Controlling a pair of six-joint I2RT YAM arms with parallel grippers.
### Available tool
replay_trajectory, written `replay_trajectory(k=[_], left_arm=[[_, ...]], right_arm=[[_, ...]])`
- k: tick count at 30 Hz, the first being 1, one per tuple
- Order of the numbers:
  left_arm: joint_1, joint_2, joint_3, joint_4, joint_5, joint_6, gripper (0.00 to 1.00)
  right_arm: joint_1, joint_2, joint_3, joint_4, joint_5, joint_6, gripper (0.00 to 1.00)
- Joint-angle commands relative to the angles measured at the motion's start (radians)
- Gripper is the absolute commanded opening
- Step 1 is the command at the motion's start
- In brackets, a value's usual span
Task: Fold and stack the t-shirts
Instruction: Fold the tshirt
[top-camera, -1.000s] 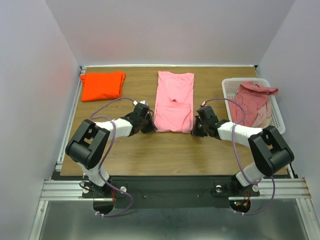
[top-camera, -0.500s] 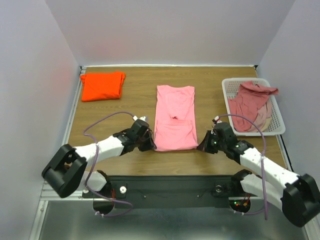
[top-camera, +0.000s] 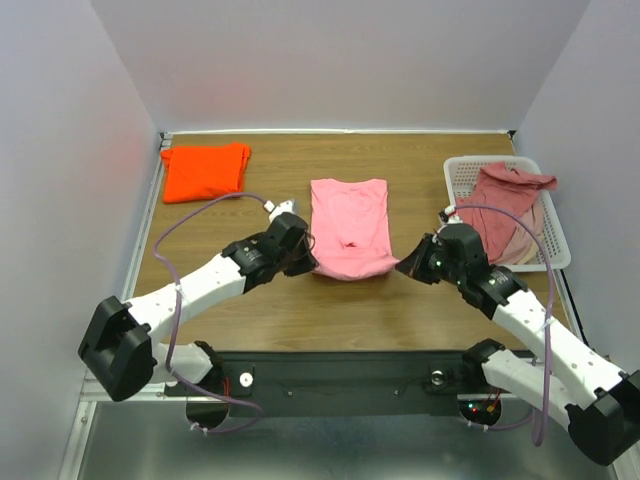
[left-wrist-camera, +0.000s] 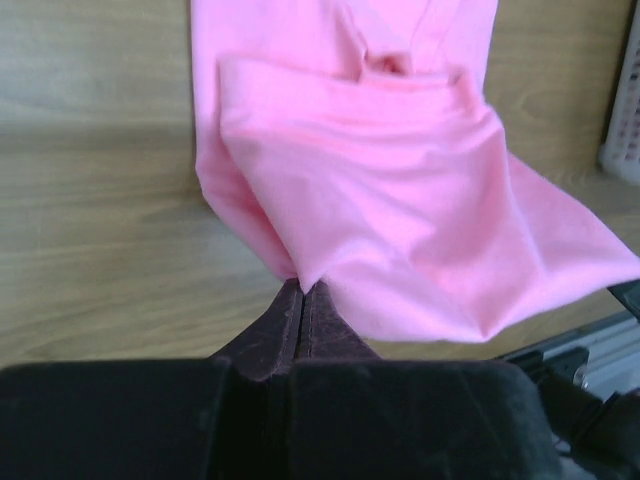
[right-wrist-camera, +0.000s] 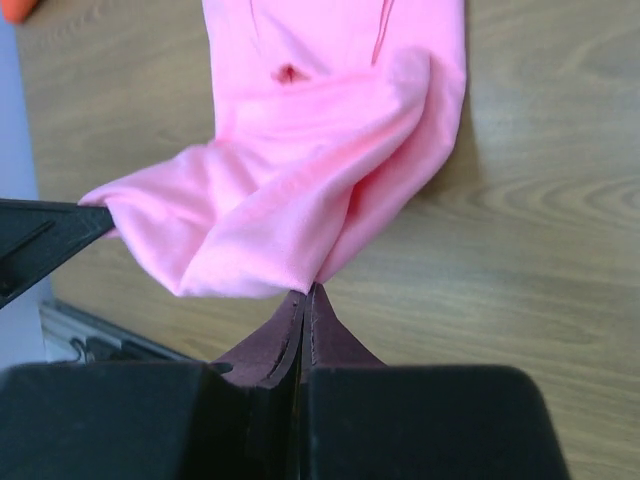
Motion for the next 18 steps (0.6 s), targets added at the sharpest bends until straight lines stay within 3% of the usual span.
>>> replay_trajectory(k=[1,10,18], left_arm=[[0.05,0.061,0.119,-0.023,-0.074,0.059,0.0],[0.168,0.228,0.378,-0.012,-0.094,0.16,0.0],[0.241,0.446,0.626,-0.014,-0.056,0.254,0.0]], right_arm=[[-0.001,0.054,0.119,0.003,0.205,0.01,0.0],[-0.012,0.295,0.379,0.004,0.428,-0.039,0.0],[-0.088,0.501,0.56,0.038,0.45,-0.091,0.0]])
